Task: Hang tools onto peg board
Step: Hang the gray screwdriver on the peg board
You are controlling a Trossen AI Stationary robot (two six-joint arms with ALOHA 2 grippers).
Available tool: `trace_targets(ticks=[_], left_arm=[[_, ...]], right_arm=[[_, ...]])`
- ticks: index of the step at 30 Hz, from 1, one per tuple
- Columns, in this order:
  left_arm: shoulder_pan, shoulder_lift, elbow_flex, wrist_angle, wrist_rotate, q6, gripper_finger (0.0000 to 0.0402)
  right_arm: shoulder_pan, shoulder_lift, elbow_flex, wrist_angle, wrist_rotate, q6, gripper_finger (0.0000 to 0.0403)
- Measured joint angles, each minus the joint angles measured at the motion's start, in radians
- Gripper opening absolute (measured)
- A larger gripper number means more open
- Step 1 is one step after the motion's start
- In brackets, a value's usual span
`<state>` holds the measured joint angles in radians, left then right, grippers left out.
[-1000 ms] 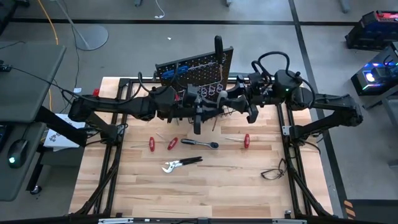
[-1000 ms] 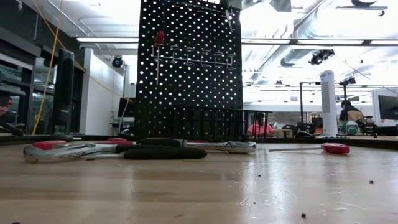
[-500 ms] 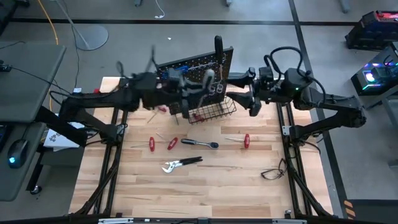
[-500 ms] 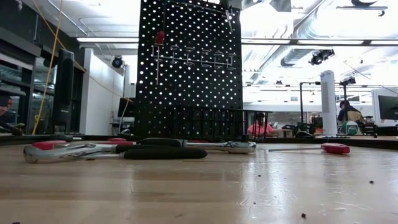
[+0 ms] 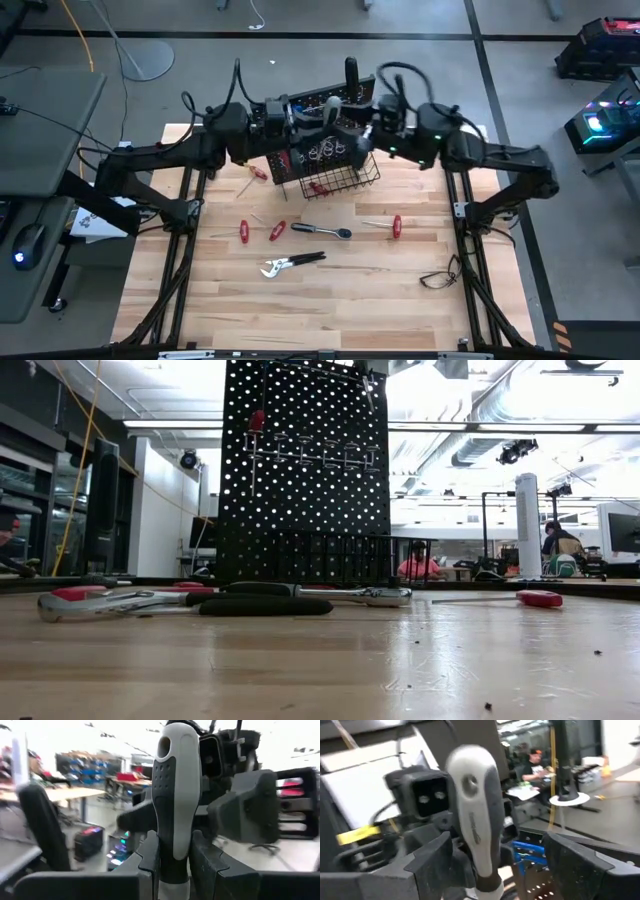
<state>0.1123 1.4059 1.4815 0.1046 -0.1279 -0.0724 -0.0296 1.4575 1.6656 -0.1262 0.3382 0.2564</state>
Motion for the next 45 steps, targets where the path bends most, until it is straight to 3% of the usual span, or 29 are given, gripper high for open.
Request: trace_targets(ticks=[8, 11, 15, 20, 27, 33, 36, 40, 45], left_arm=[[-0.004, -0.002, 0.000, 0.003, -0.080, 0.152, 0.0061], [-0.009, -0.002, 0.000, 0.008, -0.138, 0.191, 0.0061], [-0.010, -0.002, 0.000, 0.010, -0.200, 0.209, 0.0061], [-0.010, 0.006, 0.000, 0.030, -0.210, 0.216, 0.0061], [-0.011, 0.006, 0.000, 0.048, -0.194, 0.199, 0.0068], [-0.020, 0.000, 0.000, 0.047, -0.215, 0.174, 0.0187], [-0.030, -0.008, 0.000, -0.008, -0.251, 0.160, 0.0224], [-0.045, -0.057, 0.000, -0.126, -0.261, 0.141, 0.0240], [-0.083, -0.151, 0.000, -0.291, -0.201, 0.115, 0.0240]], right_arm=[[0.003, 0.171, 0.288, -0.216, 0.146, 0.012, 0.0293], [0.008, 0.213, 0.373, -0.273, 0.205, 0.008, 0.0275], [0.024, 0.240, 0.436, -0.313, 0.276, 0.002, 0.0216], [0.040, 0.241, 0.448, -0.314, 0.313, -0.053, 0.0099], [0.040, 0.231, 0.448, -0.306, 0.304, -0.078, 0.0100], [0.037, 0.167, 0.449, -0.327, 0.343, -0.125, 0.0100], [0.037, 0.130, 0.451, -0.402, 0.373, -0.125, 0.0100], [0.028, 0.105, 0.449, -0.533, 0.343, -0.041, 0.0100], [-0.017, 0.119, 0.449, -0.621, 0.217, 0.053, 0.0100]])
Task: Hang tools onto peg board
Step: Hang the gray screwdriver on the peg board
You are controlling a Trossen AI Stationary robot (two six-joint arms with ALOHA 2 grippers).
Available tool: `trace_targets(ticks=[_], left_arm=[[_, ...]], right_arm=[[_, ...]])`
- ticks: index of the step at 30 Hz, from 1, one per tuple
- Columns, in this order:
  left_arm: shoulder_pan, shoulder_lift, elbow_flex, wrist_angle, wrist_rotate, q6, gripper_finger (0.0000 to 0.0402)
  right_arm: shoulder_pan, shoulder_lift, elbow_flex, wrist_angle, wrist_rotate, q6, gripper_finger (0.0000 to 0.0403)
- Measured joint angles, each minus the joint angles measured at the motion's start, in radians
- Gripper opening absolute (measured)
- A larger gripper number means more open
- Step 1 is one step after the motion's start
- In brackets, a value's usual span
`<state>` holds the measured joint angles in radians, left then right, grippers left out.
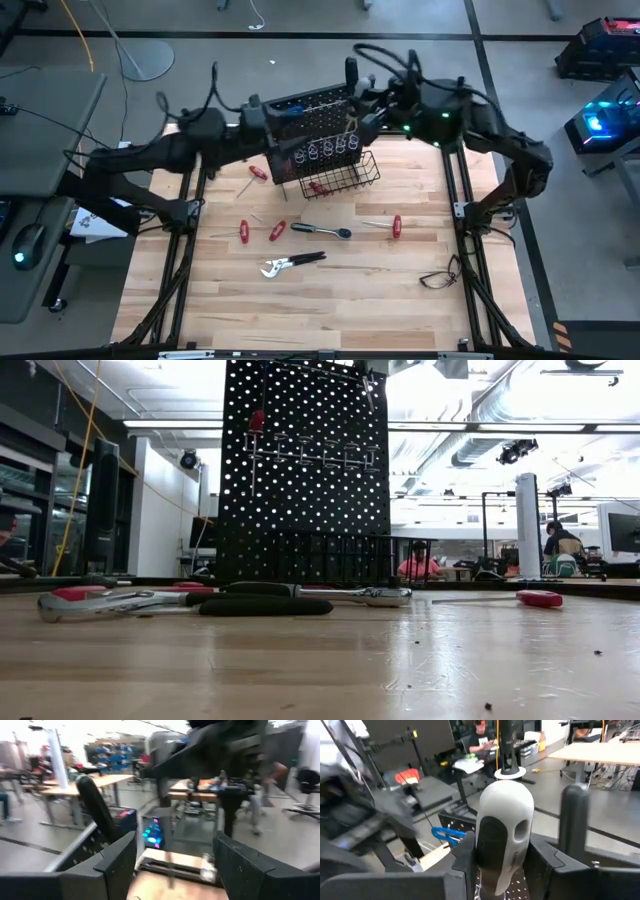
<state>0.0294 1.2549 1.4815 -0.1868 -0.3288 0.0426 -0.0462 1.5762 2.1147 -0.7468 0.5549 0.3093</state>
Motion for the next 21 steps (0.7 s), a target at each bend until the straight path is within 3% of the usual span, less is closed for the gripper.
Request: trace_targets(ticks=[11, 21], left_arm=[[-0.033, -0.181, 0.000, 0.005, -0.104, -0.068, 0.0240], [-0.039, -0.151, 0.000, 0.004, -0.112, -0.100, 0.0240]], right_arm=[[-0.054, 0.049, -0.001, 0.022, -0.007, -0.178, 0.0100], [-0.104, 0.049, -0.001, -0.014, 0.006, -0.239, 0.0100]])
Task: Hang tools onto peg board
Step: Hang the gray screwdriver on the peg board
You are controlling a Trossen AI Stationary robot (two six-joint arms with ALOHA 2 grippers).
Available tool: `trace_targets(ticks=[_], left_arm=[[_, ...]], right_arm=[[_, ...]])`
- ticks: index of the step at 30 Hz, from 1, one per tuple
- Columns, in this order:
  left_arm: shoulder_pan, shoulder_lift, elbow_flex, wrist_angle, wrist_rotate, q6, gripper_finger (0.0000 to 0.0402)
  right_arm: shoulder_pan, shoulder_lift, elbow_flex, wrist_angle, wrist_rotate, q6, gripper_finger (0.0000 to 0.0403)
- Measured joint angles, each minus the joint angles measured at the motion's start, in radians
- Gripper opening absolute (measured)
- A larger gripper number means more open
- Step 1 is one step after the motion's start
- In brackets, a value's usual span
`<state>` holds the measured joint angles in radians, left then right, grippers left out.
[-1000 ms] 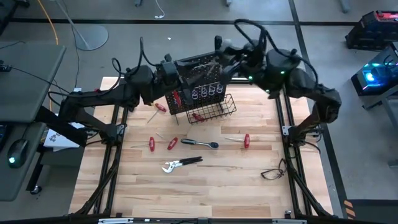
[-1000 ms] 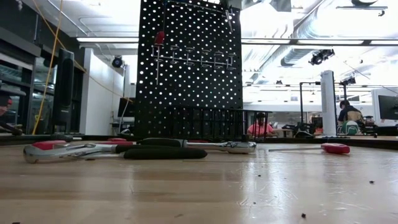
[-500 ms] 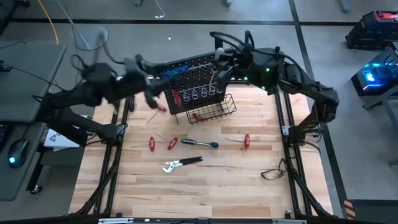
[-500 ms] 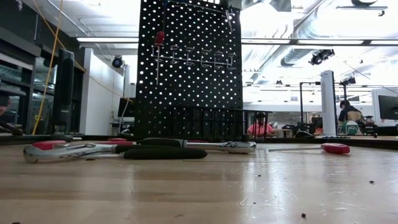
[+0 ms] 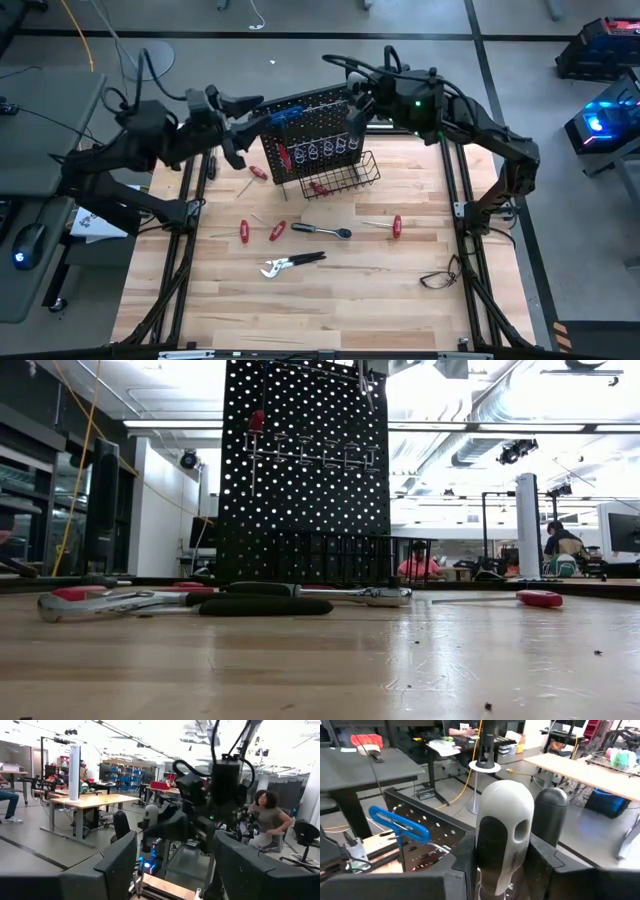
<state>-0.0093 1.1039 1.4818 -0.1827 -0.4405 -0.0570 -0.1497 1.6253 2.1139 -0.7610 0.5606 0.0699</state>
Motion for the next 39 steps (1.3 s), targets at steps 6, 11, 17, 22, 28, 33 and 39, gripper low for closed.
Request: trace_targets(ticks=[6, 11, 17, 22, 28, 33, 39], left_arm=[[0.000, 0.019, 0.000, -0.001, -0.001, -0.011, 0.0240], [0.000, 0.018, 0.000, 0.008, -0.002, -0.011, 0.0241], [0.000, 0.018, 0.000, 0.025, -0.004, -0.011, 0.0241], [0.000, 0.018, 0.000, 0.024, -0.018, -0.020, 0.0241], [0.000, 0.018, 0.000, 0.024, -0.018, -0.021, 0.0241], [0.000, 0.018, 0.000, 0.024, -0.019, -0.021, 0.0241], [0.000, 0.018, 0.000, 0.024, -0.019, -0.021, 0.0241]], right_arm=[[-0.028, -0.002, 0.000, 0.001, -0.024, -0.026, 0.0100], [-0.054, -0.002, 0.000, 0.014, -0.103, -0.026, 0.0100], [-0.066, 0.012, 0.000, 0.034, -0.157, -0.029, 0.0100], [-0.079, 0.015, -0.001, 0.022, -0.162, -0.046, 0.0100], [-0.094, 0.011, 0.000, -0.001, -0.146, -0.053, 0.0100], [-0.101, 0.010, 0.000, 0.002, -0.147, -0.055, 0.0100], [-0.120, 0.010, -0.001, 0.010, -0.154, -0.054, 0.0100]])
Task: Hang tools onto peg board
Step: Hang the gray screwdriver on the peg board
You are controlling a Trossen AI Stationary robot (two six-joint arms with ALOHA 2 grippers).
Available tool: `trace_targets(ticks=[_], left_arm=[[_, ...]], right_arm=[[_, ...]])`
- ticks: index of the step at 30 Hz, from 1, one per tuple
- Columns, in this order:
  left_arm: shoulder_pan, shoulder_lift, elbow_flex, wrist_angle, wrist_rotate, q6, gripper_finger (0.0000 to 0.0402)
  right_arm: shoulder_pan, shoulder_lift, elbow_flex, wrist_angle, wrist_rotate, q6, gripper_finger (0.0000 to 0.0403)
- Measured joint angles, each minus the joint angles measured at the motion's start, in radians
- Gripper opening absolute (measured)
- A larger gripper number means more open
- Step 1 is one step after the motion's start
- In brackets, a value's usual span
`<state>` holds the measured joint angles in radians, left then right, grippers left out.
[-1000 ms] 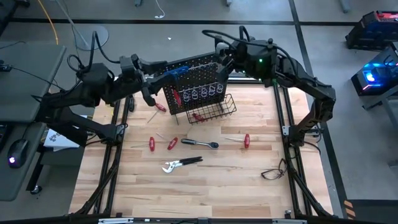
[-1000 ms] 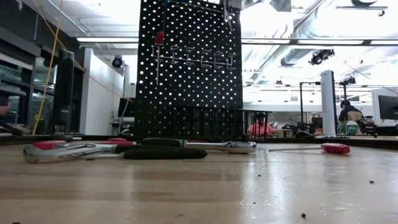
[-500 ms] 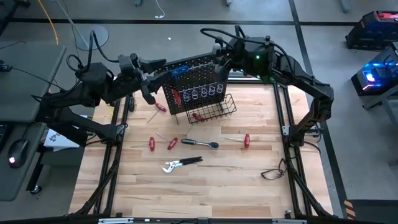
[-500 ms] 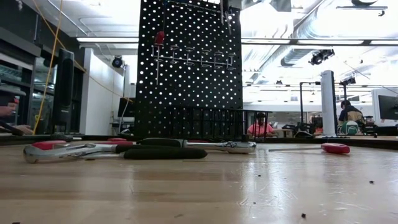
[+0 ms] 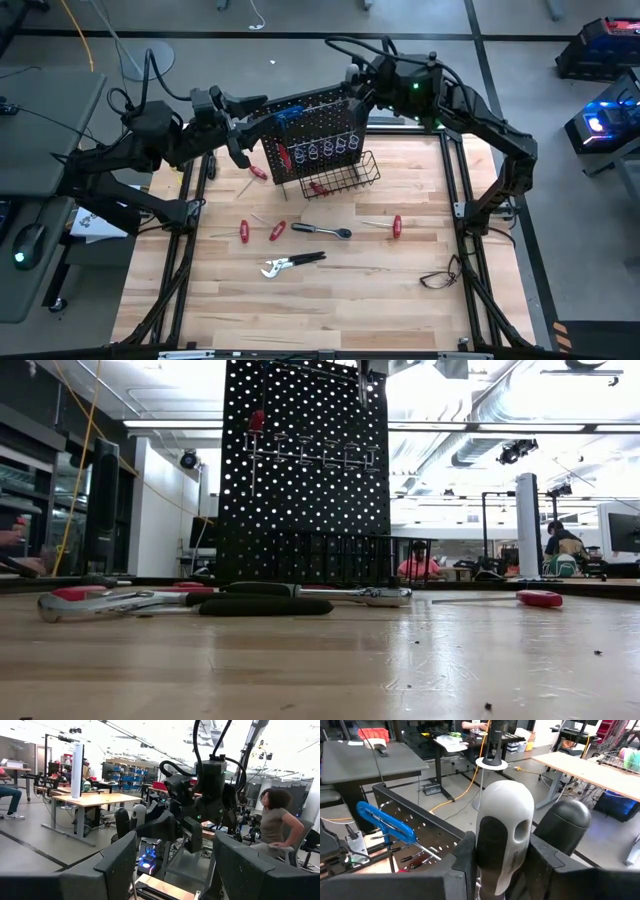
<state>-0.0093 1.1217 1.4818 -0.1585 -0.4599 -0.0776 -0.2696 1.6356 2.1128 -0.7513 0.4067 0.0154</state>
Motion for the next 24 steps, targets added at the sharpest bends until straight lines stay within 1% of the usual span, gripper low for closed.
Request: trace_targets(ticks=[5, 11, 19, 20, 21, 24], left_arm=[[0.000, 0.000, 0.000, 0.001, 0.000, 0.000, 0.0241], [0.000, 0.000, 0.000, 0.005, -0.001, 0.000, 0.0241], [0.000, 0.000, 0.000, 0.006, 0.000, -0.008, 0.0241], [0.000, 0.000, 0.000, 0.006, 0.000, -0.008, 0.0241], [0.000, 0.000, 0.000, 0.006, 0.000, -0.008, 0.0241], [0.000, 0.000, 0.000, 0.006, 0.000, 0.001, 0.0241]], right_arm=[[-0.024, 0.007, 0.000, 0.000, -0.053, 0.012, 0.0100], [-0.032, 0.030, -0.001, -0.007, -0.074, 0.012, 0.0100], [-0.032, 0.047, -0.001, -0.019, -0.061, 0.013, 0.0101], [-0.032, 0.047, -0.001, -0.019, -0.053, 0.014, 0.0114], [-0.032, 0.047, -0.001, -0.021, -0.029, 0.014, 0.0135], [-0.028, 0.044, -0.001, -0.023, 0.044, 0.011, 0.0215]])
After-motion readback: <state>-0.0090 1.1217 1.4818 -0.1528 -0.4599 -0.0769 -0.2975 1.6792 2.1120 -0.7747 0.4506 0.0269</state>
